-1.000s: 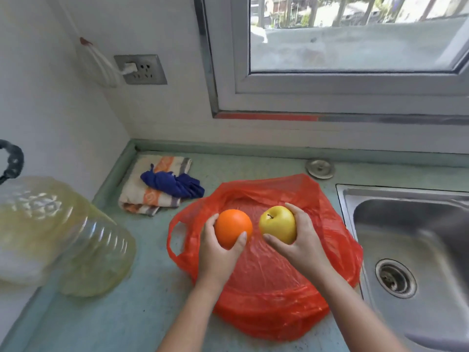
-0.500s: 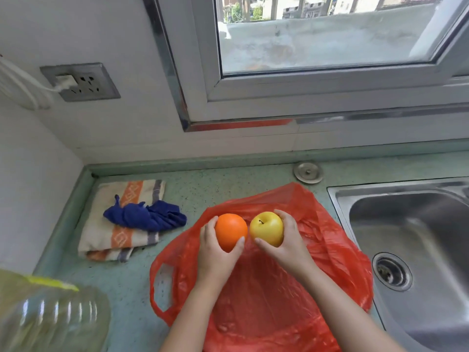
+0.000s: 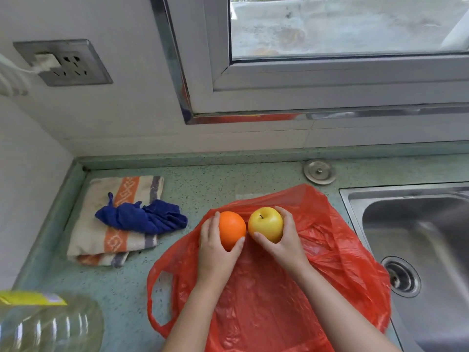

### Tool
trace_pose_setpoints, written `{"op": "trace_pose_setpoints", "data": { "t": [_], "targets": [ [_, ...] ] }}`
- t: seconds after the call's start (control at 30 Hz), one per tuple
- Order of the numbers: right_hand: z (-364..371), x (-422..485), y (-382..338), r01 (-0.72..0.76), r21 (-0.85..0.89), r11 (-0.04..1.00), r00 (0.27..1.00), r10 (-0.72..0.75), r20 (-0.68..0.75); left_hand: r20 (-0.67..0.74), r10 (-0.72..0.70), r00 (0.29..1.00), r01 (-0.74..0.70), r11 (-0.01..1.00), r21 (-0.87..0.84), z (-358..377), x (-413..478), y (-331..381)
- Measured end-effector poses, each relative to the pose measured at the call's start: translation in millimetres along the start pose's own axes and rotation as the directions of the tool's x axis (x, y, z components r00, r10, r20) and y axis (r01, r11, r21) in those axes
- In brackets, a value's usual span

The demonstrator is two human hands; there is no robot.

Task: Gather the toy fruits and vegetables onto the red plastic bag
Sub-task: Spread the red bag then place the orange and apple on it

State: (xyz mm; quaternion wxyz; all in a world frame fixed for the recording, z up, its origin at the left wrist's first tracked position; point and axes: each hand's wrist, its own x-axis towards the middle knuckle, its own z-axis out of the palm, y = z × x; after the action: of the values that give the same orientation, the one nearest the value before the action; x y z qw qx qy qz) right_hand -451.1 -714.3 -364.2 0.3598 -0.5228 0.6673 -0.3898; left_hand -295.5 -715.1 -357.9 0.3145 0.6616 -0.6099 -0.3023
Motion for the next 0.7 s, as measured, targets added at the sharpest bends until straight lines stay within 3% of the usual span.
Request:
{"op": "trace_pose_setpoints", "data": {
  "t": [0.23,0.7],
  "targets": [
    [8.2,13.4,0.4,-0.03,0.026,0.999,0.999,0.031,-0.017,-0.02,-0.016,1.0,0.015,0.999,-0.036,6.9,9.3,-3.3],
    [0.0,5.7,5.4,0.095,-0.097,0.991,0.995,-0.098,-0.024,-0.06,0.102,0.993,-0.097,0.992,0.083,7.4,-1.2,-7.4]
  ]
}}
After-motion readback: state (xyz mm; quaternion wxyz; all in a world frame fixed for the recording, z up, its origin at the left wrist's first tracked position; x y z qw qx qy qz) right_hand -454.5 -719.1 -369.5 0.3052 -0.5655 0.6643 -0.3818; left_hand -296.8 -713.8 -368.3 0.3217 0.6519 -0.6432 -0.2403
